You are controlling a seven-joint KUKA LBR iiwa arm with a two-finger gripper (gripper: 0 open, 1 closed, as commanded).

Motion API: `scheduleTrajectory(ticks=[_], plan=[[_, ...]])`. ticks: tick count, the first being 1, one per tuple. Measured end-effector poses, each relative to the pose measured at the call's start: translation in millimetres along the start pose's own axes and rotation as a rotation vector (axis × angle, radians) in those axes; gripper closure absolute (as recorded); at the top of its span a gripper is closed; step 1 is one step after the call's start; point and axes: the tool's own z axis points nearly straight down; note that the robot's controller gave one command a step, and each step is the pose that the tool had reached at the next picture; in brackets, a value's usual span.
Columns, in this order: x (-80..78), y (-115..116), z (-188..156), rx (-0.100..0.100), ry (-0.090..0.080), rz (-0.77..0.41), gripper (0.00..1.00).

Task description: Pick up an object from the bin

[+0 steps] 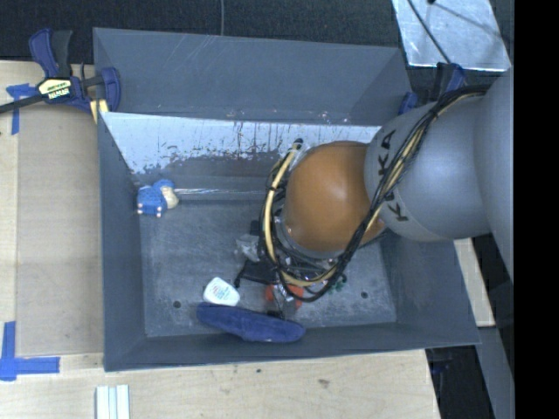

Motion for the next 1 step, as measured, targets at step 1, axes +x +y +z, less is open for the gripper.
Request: scheduleTrajectory(ticks=[1], plan=[[0.9,3.6,1.2,-0.004,0.005,-0.003,1.00]])
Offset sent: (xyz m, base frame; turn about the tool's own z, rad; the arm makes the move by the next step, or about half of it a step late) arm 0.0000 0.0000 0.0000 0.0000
